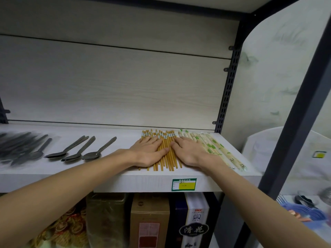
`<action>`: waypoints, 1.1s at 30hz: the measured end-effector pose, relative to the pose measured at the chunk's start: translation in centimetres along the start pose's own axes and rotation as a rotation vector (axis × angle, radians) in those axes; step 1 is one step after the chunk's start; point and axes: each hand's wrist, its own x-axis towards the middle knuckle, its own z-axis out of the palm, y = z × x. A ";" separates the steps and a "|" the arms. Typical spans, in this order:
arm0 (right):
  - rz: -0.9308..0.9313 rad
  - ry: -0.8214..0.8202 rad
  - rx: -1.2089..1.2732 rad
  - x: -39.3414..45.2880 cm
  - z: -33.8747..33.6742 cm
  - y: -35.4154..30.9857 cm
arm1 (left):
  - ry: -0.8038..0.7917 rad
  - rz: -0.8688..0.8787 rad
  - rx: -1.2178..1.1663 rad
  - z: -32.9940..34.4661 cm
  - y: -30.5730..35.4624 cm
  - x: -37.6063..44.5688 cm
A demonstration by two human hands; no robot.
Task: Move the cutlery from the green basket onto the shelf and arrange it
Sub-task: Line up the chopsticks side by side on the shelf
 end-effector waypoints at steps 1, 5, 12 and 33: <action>0.003 0.004 0.001 0.0 -0.1 0.3 | -0.008 0.002 -0.002 -0.1 0.1 0.2; -0.009 -0.028 -0.006 -0.6 -0.9 1.2 | 0.053 0.024 -0.025 -1.1 0.1 1.2; -0.048 -0.061 -0.033 -1.4 -1.2 0.7 | 0.013 -0.038 0.013 -0.3 0.1 1.5; -0.092 0.037 -0.058 4.6 -0.8 0.4 | 0.077 -0.029 -0.006 -1.3 -2.1 6.1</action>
